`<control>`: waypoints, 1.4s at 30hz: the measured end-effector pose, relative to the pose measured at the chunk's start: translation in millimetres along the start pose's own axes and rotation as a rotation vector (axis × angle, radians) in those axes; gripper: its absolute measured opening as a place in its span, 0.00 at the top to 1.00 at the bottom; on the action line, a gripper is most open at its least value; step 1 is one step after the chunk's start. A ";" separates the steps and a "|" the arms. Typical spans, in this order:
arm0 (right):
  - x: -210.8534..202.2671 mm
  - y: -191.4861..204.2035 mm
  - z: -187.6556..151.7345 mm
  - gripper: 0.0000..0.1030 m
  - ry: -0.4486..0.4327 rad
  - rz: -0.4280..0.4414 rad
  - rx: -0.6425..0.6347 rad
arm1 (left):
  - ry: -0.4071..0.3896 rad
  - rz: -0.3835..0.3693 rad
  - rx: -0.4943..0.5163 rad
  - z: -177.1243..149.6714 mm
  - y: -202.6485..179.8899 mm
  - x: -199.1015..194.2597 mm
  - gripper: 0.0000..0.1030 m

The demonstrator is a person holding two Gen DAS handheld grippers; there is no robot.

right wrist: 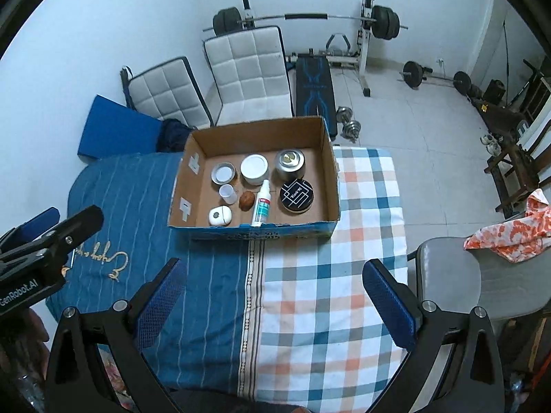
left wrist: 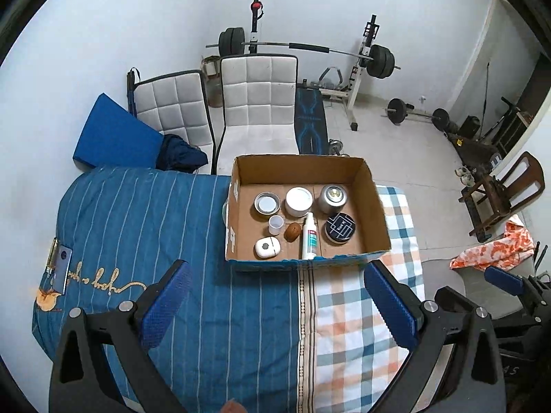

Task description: Organize rigid objects

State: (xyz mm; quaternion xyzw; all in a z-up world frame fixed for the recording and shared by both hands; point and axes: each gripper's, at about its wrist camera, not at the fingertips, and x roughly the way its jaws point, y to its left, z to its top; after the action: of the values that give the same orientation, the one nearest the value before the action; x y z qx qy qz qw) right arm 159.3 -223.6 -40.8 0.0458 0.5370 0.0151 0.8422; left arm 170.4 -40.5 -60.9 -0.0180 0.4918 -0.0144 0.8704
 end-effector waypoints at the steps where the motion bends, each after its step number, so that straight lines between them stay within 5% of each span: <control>1: -6.8 1.2 -2.5 0.00 -0.007 0.003 -0.002 | -0.003 -0.001 0.003 -1.8 -1.4 -4.1 0.01; 12: -56.3 9.5 -17.0 0.00 -0.065 -0.002 -0.026 | -0.063 0.015 0.037 -15.8 -12.3 -48.6 0.00; 31: -77.4 5.6 -5.8 0.00 -0.134 -0.059 -0.008 | -0.144 0.052 0.000 -17.2 -4.3 -68.7 0.00; 42: -85.4 6.2 -7.3 0.00 -0.152 -0.072 -0.003 | -0.128 0.035 0.007 -19.7 -5.1 -68.9 0.00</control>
State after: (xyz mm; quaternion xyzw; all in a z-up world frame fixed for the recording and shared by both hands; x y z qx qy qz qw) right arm 116.7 -223.3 33.8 0.0261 0.4726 -0.0178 0.8807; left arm 117.9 -43.0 -11.8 -0.0072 0.4351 0.0004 0.9004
